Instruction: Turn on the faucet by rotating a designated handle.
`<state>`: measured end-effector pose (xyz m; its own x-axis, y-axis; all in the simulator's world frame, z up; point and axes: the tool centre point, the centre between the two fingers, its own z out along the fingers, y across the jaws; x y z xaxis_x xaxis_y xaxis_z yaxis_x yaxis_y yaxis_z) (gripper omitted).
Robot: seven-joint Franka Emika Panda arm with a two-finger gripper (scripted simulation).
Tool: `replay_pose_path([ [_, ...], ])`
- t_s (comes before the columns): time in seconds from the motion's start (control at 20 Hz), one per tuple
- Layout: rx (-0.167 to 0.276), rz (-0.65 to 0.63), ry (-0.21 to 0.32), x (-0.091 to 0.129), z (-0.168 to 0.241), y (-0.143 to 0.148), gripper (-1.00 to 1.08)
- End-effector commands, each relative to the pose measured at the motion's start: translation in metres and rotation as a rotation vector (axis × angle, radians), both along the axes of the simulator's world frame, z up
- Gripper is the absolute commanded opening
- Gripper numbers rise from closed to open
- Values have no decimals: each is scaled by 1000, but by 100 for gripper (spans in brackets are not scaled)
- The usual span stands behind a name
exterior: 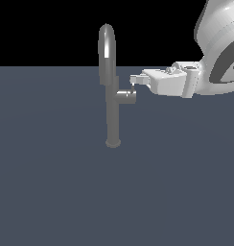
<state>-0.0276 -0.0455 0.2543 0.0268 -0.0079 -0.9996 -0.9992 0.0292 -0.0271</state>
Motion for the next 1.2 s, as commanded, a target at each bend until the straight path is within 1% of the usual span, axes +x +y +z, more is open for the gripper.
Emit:
replay_pose_path([
  [0.0,7,6,18,-15,-10,0,-100],
  [0.1,7,7,19,-19,-12,0,-100],
  [0.15,3,5,1,-11,-3,0,-100],
  [0.5,7,7,18,-36,-39,1,-100],
  [0.55,7,7,18,-36,-39,1,-100],
  [0.6,4,8,-14,-26,-21,1,-100],
  [1.0,8,8,20,-37,-74,1,-100],
  [1.05,8,8,20,-37,-74,1,-100],
  [1.1,8,12,-22,-29,-49,1,-100],
  [1.15,8,12,-18,-28,-54,1,-100],
])
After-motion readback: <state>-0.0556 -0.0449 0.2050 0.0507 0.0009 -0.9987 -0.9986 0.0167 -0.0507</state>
